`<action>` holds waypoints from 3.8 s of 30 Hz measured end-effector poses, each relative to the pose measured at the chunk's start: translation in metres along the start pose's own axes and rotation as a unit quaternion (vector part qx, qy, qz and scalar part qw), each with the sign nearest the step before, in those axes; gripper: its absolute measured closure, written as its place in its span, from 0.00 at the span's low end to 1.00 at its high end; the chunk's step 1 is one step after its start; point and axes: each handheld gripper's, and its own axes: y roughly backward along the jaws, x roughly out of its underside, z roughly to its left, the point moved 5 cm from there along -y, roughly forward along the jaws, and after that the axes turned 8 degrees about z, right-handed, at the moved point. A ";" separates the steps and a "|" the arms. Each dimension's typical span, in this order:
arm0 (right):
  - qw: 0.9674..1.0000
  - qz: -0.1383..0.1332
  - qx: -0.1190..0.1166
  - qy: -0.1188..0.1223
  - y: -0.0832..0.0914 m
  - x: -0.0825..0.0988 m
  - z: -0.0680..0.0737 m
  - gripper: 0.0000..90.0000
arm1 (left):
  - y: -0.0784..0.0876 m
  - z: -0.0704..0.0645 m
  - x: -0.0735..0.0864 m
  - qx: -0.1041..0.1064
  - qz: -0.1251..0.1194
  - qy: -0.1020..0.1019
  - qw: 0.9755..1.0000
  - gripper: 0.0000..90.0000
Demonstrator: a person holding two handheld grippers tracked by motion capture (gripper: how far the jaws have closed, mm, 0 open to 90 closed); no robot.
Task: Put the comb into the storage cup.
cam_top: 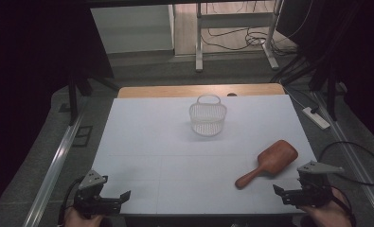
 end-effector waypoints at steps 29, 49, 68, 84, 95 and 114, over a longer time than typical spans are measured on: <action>1.000 -0.009 -0.014 0.019 0.001 -0.002 0.004 0.00 | 0.001 0.001 0.000 0.002 -0.009 0.003 1.000 0.02; 0.998 -0.002 -0.044 0.047 -0.007 -0.017 0.009 0.00 | 0.001 0.001 0.000 0.003 -0.011 0.006 1.000 0.02; 0.997 0.005 -0.049 0.057 -0.021 -0.038 0.009 0.00 | 0.001 0.001 0.000 0.002 -0.009 0.001 1.000 0.02; 0.997 0.019 -0.051 0.058 -0.036 -0.053 0.011 0.00 | 0.001 0.000 0.000 0.004 -0.009 -0.003 1.000 0.02; 0.996 0.029 -0.051 0.060 -0.046 -0.065 0.012 0.00 | 0.001 0.000 0.000 0.008 -0.010 -0.008 1.000 0.02; 0.995 0.056 -0.038 0.068 -0.063 -0.085 0.016 0.00 | 0.001 -0.001 0.000 0.009 -0.010 -0.011 1.000 0.01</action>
